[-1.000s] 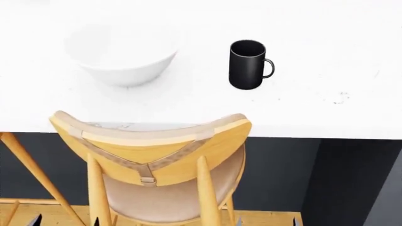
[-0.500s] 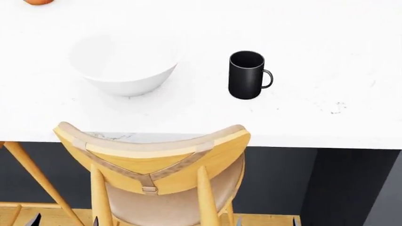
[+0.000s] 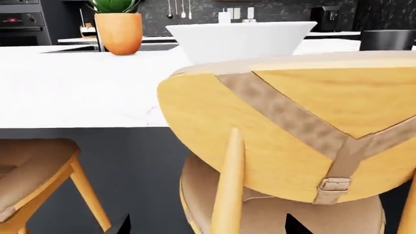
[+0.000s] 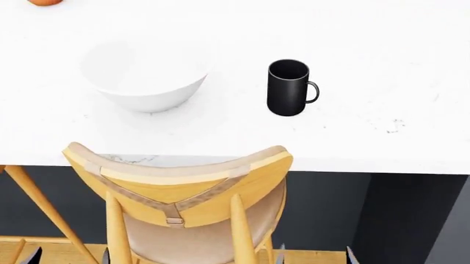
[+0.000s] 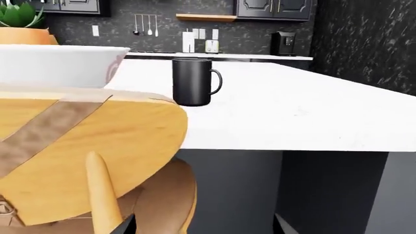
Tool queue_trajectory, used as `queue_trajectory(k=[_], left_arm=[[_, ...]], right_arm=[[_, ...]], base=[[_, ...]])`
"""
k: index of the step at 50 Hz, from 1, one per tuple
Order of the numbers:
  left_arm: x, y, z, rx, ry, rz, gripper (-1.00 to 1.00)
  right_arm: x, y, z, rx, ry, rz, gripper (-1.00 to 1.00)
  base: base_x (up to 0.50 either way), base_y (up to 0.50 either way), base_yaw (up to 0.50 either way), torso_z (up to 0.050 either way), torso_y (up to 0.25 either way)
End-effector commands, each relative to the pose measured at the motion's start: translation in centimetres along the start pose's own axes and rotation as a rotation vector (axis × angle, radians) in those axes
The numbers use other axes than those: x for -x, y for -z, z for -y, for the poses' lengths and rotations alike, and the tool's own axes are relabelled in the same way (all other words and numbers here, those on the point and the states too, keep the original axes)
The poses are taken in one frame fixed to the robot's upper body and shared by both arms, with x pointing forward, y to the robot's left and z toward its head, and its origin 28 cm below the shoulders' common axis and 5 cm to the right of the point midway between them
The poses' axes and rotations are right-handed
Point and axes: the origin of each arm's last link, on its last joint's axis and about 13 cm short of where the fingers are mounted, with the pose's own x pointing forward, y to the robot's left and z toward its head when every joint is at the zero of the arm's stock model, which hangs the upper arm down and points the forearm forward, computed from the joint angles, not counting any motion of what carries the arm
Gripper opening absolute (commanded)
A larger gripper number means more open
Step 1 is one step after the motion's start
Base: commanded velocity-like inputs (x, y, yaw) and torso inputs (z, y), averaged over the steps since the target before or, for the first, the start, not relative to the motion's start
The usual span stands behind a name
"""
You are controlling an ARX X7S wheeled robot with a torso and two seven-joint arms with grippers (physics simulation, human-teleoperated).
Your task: Place the cup inside the bowl on the dining table and move the bowl to any counter.
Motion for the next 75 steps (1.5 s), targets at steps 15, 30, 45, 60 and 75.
queue_trajectory(k=[15,30,45,60,75], left_arm=[[-3.5,-17.2,-4.0,-0.071,0.054,0.086,1.00],[-8.8,-23.8,-6.8,-0.108,0.060,0.050,1.00],[-9.5,-23.3,-7.4,-0.096,0.054,0.018,1.00],[-9.0,-23.4,-8.0,-0.089,0.052,0.017,1.00],[-8.9,-24.0,-8.0,-0.103,0.048,0.030,1.00]], right_arm=[[-3.9,-18.8,5.5,0.161,-0.112,0.159,1.00],[-6.6,-23.2,8.4,0.199,-0.093,0.070,1.00],[-6.1,-23.5,9.6,0.198,-0.062,0.028,1.00],[-5.2,-22.9,9.9,0.174,-0.049,0.012,1.00],[-4.8,-22.6,9.6,0.168,-0.075,-0.006,1.00]], base=[[0.00,0.00,0.00,0.000,0.000],[0.00,0.00,0.00,0.000,0.000],[0.37,0.07,0.00,0.000,0.000],[0.50,0.08,0.00,0.000,0.000],[0.46,0.10,0.00,0.000,0.001]])
